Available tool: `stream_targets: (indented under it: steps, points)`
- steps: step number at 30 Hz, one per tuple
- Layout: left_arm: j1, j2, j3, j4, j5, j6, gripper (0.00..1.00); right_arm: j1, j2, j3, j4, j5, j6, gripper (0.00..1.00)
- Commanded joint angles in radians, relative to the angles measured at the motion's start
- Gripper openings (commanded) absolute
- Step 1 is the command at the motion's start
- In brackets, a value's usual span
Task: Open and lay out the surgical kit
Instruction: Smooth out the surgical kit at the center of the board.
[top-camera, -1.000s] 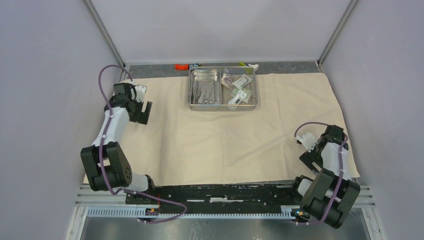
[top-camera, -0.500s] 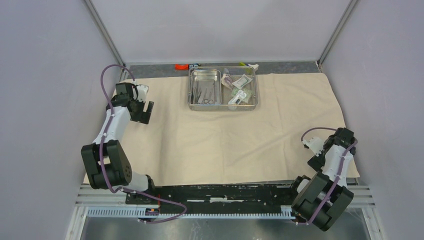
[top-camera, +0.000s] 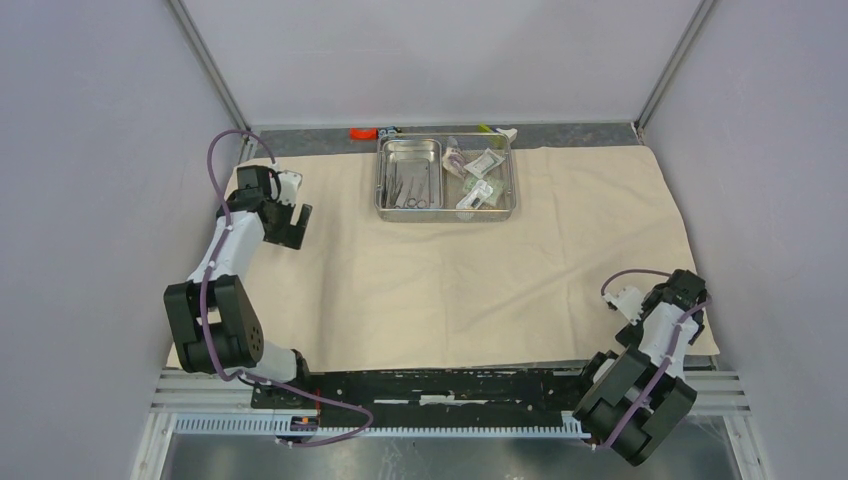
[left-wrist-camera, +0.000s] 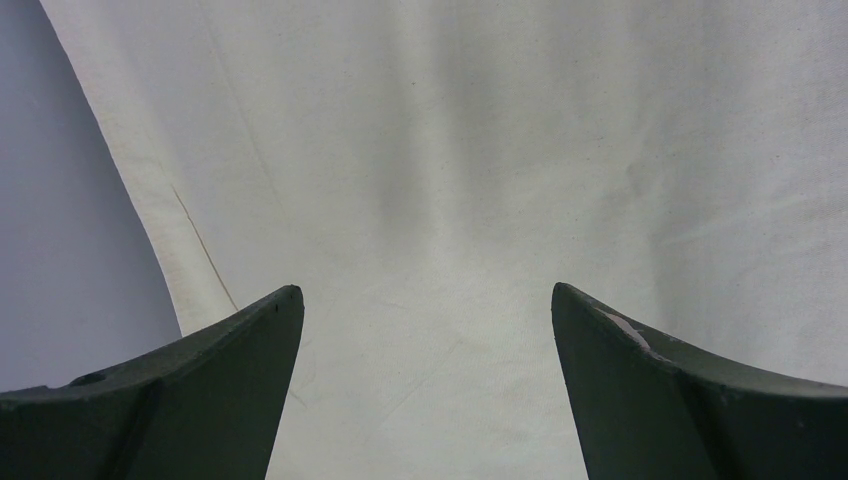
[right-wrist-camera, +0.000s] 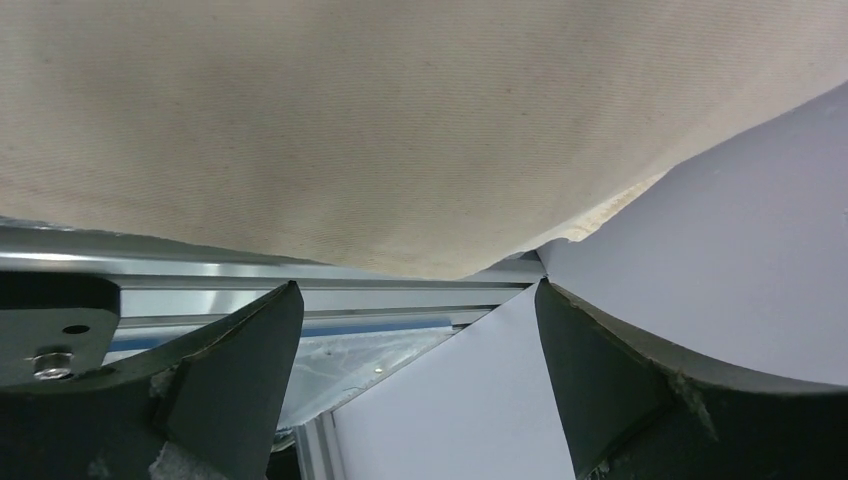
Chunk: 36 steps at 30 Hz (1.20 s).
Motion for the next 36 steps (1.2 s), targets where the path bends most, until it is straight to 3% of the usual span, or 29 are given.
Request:
stream_targets:
  steps: [1,8,21,31,36]
  points:
    - [-0.005,0.002,0.005,0.039,-0.003,0.02,1.0,-0.011,0.007,-0.003,0.091,-0.018,-0.041,0.92]
    - [-0.005,0.003,0.0,0.049,-0.032,0.029,1.0,-0.015,0.04,0.004,0.154,-0.037,-0.021,0.83]
    - [-0.006,0.006,0.008,0.068,-0.006,0.001,1.0,-0.015,0.05,-0.028,0.238,-0.051,-0.026,0.52]
    - [-0.018,0.031,0.044,0.057,0.018,-0.009,1.0,-0.01,0.026,0.076,0.119,-0.066,-0.107,0.07]
    - [-0.028,0.035,0.057,0.056,0.019,-0.014,1.0,0.034,0.026,0.142,0.064,-0.052,-0.126,0.0]
